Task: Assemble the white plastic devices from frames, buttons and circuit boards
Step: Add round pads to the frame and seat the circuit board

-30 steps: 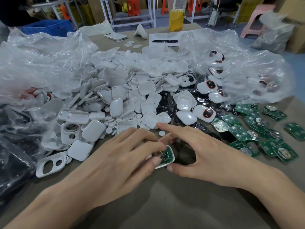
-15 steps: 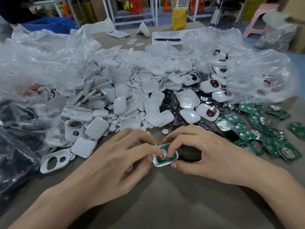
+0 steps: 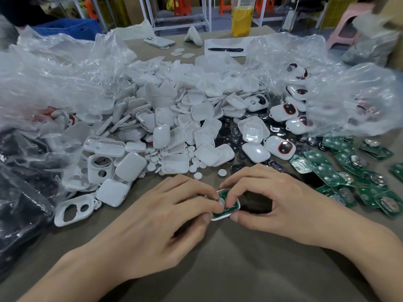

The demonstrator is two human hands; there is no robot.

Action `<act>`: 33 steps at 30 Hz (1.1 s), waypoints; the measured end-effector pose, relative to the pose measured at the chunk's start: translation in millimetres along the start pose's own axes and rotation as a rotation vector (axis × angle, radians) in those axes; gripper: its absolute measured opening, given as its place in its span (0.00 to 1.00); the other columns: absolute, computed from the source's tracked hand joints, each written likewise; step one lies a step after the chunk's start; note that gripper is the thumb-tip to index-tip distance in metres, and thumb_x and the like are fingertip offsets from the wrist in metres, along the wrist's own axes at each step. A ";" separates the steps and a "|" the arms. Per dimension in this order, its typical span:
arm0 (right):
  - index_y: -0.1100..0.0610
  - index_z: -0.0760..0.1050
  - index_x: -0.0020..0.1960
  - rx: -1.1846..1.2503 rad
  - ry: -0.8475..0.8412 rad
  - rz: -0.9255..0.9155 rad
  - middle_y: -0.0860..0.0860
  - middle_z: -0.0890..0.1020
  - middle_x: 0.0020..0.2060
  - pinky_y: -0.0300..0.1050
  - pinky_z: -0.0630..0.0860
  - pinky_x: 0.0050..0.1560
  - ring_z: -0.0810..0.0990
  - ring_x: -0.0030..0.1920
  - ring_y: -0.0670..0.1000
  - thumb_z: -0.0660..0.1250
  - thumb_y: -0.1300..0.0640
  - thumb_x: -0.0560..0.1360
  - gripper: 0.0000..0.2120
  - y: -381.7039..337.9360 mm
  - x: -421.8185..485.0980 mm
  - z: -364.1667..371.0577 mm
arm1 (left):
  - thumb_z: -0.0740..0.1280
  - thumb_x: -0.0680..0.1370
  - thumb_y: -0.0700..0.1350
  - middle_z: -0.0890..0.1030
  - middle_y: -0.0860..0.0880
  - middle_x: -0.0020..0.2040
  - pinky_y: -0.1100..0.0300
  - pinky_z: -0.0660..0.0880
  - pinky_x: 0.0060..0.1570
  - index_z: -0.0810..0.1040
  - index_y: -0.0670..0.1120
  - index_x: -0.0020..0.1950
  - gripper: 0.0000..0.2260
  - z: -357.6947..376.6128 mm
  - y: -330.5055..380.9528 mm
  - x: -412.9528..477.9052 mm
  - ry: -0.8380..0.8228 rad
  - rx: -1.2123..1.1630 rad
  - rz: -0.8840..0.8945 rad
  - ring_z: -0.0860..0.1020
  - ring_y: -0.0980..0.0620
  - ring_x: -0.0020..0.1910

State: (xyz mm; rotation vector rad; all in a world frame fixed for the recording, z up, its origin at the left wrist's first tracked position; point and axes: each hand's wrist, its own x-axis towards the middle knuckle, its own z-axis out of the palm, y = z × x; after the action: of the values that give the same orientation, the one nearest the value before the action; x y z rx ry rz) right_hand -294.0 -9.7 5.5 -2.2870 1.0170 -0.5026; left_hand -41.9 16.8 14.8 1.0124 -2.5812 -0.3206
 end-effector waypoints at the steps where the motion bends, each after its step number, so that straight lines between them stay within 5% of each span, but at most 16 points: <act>1: 0.39 0.79 0.51 -0.002 0.001 -0.002 0.34 0.77 0.58 0.29 0.61 0.64 0.72 0.66 0.41 0.70 0.44 0.73 0.07 0.2 -0.2 0.3 | 0.63 0.82 0.46 0.78 0.58 0.61 0.62 0.71 0.61 0.81 0.52 0.60 0.10 -0.1 0.2 -0.1 0.000 -0.002 0.000 0.75 0.58 0.60; 15: 0.38 0.76 0.55 -0.016 0.023 -0.026 0.32 0.76 0.59 0.31 0.64 0.63 0.72 0.66 0.43 0.69 0.42 0.74 0.10 2.2 -1.8 1.2 | 0.60 0.83 0.50 0.77 0.61 0.59 0.62 0.72 0.56 0.80 0.53 0.59 0.11 -16.0 -11.9 -15.9 0.098 -0.006 -0.104 0.77 0.56 0.58; 24: 0.33 0.71 0.60 0.037 0.015 0.019 0.33 0.74 0.63 0.43 0.71 0.63 0.71 0.68 0.44 0.71 0.39 0.72 0.18 2.2 -3.1 0.1 | 0.61 0.80 0.53 0.75 0.62 0.66 0.65 0.69 0.62 0.73 0.60 0.66 0.14 -37.0 -30.3 -51.0 -0.011 0.022 -0.109 0.75 0.55 0.66; 30: 0.33 0.74 0.61 0.136 0.142 0.047 0.35 0.76 0.63 0.37 0.72 0.59 0.74 0.64 0.42 0.71 0.36 0.71 0.19 -2.3 -0.7 -7.5 | 0.63 0.82 0.56 0.76 0.65 0.60 0.65 0.72 0.55 0.79 0.59 0.60 0.09 -26.4 -30.7 -48.3 0.022 0.094 -0.068 0.77 0.61 0.57; 33: 0.35 0.78 0.58 0.284 0.277 0.072 0.38 0.81 0.55 0.32 0.73 0.53 0.78 0.54 0.41 0.72 0.38 0.71 0.16 -8.1 8.7 -12.9 | 0.65 0.82 0.54 0.78 0.67 0.51 0.75 0.70 0.48 0.81 0.56 0.56 0.07 -21.4 -25.3 -27.9 0.185 -0.002 -0.121 0.78 0.67 0.48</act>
State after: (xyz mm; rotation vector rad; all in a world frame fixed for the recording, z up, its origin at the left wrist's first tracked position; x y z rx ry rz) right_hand -291.1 -16.5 21.4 -1.9586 1.0761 -0.8919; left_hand 1.1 16.2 19.4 1.1440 -2.3603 -0.2476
